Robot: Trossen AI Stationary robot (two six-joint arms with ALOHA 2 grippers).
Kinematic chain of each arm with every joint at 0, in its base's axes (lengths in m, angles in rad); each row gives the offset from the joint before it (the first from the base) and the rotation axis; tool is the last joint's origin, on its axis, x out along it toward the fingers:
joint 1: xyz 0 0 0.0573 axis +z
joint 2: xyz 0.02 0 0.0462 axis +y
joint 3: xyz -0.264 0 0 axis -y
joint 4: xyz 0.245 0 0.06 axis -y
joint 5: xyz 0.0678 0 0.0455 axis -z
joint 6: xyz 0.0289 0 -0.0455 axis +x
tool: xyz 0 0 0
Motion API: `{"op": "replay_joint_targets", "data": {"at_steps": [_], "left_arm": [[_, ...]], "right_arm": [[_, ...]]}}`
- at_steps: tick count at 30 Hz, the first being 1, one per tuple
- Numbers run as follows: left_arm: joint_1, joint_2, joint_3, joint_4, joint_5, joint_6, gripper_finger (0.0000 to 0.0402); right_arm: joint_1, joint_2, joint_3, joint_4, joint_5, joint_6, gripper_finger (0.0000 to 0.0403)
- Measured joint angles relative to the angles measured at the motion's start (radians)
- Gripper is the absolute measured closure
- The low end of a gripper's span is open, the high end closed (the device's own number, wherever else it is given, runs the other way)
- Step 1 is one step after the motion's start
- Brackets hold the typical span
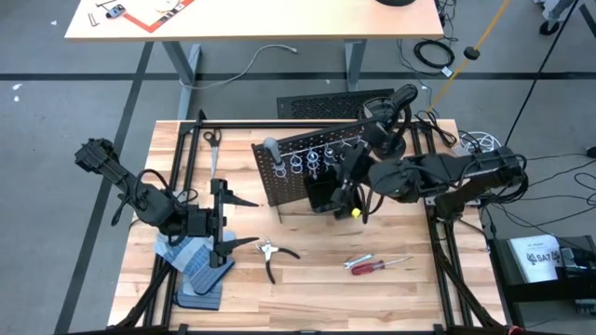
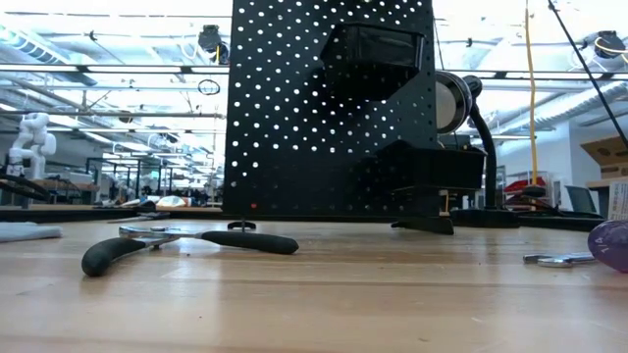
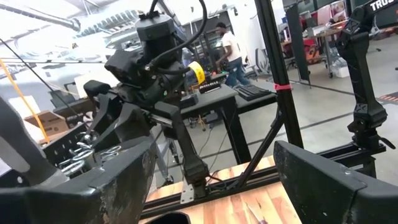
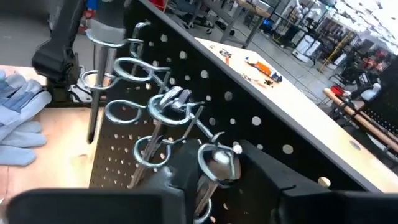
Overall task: Hang tools onto peg board
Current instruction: Unhang the silver wrench from the black peg board
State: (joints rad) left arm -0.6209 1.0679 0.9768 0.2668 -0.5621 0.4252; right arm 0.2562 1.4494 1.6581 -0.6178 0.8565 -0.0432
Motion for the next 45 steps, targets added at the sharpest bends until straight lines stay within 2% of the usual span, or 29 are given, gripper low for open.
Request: {"op": "replay_joint_targets", "data": {"at_steps": [5,26,33,45], "left_arm": [[0.000,0.000,0.000,0.000,0.000,0.000,0.0068],[0.000,0.000,0.000,-0.007,0.000,0.000,0.0068],[0.000,0.000,0.000,-0.007,0.000,0.000,0.0068],[0.000,0.000,0.000,-0.007,0.000,0.000,0.0068]], "right_arm": [[0.000,0.000,0.000,0.009,-0.018,-0.022,0.0341],[0.001,0.002,0.000,0.070,-0.037,-0.014,0.0346],[0.001,0.002,0.000,0.095,-0.049,-0.020,0.0392],[0.004,-0.002,0.000,0.155,-0.042,-0.079,0.0398]]}}
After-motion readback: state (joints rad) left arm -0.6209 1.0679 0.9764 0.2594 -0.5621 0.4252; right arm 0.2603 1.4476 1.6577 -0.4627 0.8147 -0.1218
